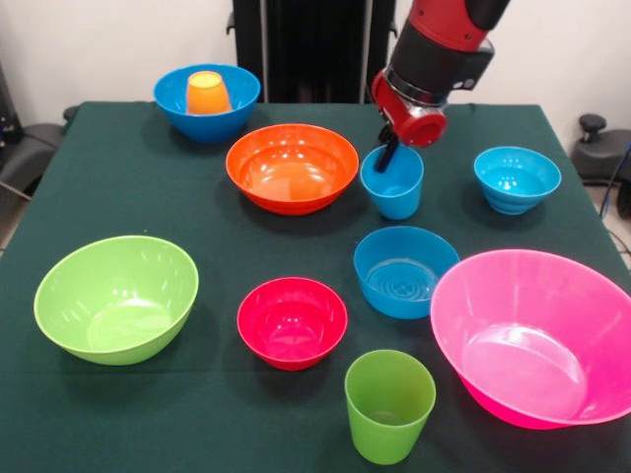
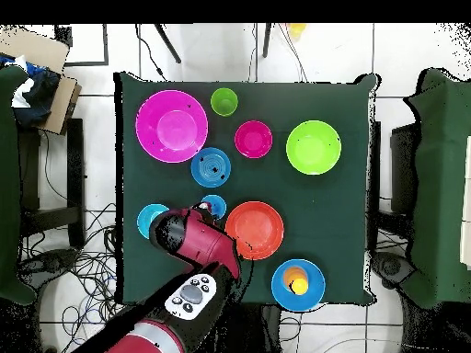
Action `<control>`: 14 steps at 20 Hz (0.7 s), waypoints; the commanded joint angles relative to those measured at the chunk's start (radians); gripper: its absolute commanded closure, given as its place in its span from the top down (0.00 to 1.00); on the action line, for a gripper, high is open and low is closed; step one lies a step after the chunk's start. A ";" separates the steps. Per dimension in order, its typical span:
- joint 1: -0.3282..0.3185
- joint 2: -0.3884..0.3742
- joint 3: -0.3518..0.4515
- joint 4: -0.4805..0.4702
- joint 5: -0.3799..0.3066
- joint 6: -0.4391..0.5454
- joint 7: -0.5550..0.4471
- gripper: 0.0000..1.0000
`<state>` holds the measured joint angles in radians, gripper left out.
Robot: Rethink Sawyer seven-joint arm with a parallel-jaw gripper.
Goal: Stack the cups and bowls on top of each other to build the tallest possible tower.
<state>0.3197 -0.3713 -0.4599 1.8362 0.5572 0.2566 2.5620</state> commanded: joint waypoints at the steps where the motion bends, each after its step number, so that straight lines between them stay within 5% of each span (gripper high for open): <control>1: -0.048 -0.029 0.166 0.062 -0.086 0.035 0.014 0.00; 10: -0.055 -0.079 0.174 0.096 -0.120 0.071 0.018 0.00; 14: -0.065 -0.201 0.184 0.156 -0.136 0.184 0.000 0.00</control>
<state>0.2802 -0.4484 -0.4238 1.8939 0.4949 0.2637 2.5620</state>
